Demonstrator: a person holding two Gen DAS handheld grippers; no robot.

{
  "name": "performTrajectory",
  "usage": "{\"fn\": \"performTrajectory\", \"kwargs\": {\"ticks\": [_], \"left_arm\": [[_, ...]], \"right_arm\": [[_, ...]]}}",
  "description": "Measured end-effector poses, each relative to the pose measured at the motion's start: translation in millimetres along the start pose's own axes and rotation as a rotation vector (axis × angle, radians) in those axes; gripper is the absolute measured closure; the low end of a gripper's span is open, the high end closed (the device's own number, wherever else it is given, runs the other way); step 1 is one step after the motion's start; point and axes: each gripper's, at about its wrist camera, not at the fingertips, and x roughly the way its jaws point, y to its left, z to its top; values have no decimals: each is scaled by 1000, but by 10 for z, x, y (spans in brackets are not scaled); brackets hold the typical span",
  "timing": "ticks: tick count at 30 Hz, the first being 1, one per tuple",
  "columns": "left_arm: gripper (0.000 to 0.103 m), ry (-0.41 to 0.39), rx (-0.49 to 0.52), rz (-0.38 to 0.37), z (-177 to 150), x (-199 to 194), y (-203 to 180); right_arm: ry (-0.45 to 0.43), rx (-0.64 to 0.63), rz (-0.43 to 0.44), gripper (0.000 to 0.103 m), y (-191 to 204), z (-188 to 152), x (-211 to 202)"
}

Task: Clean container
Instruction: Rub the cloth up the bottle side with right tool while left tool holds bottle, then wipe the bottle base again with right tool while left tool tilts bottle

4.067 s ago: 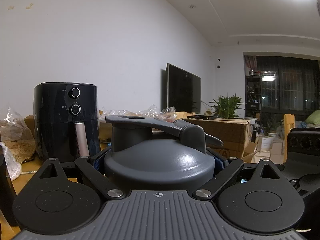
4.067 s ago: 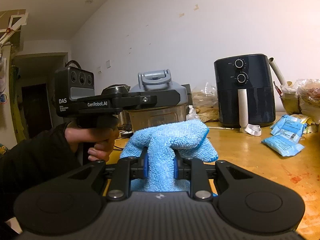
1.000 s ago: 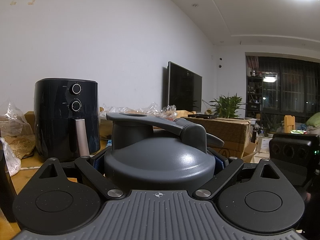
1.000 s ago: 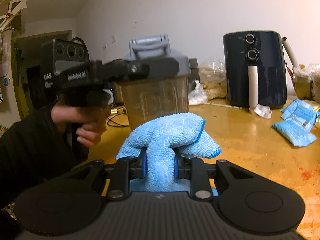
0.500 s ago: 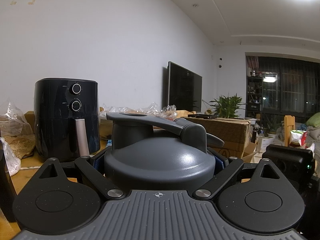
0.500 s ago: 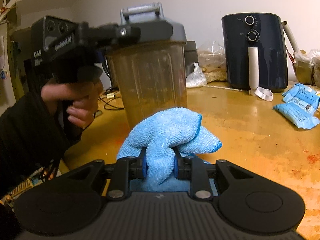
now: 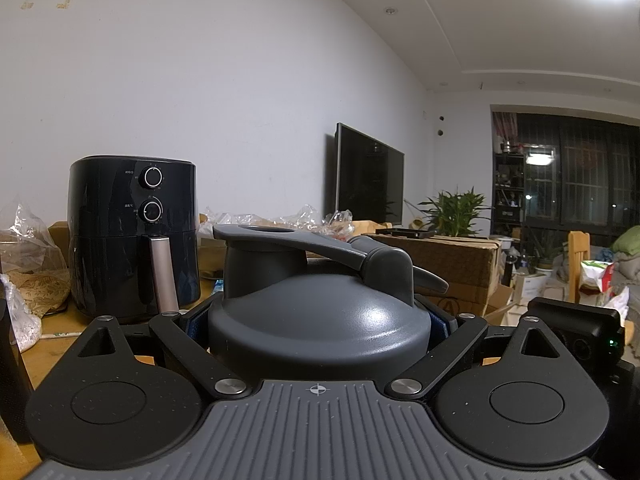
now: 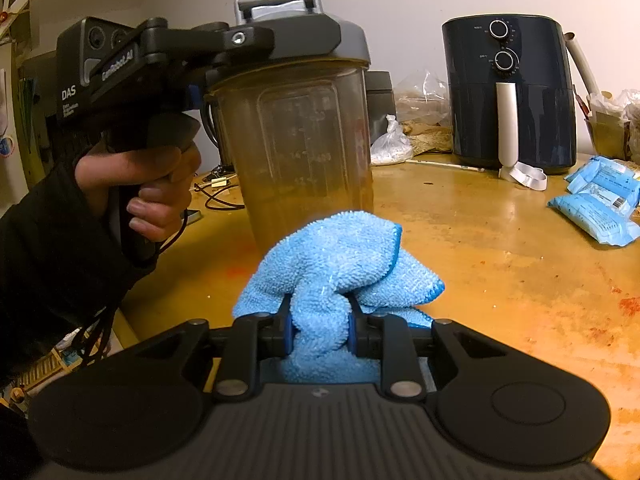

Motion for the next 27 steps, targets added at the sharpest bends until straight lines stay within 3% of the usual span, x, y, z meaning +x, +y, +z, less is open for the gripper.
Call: {"fn": "performTrajectory", "kwargs": {"ticks": [15,27], "left_arm": [[7,-1,0,0,-12,3,-7],[7,-1,1,0,-26,7,-4]], "right_arm": [[-24,3,1,84,14,35,-37],[-100,-8,-4,84,89,139,-190]]}}
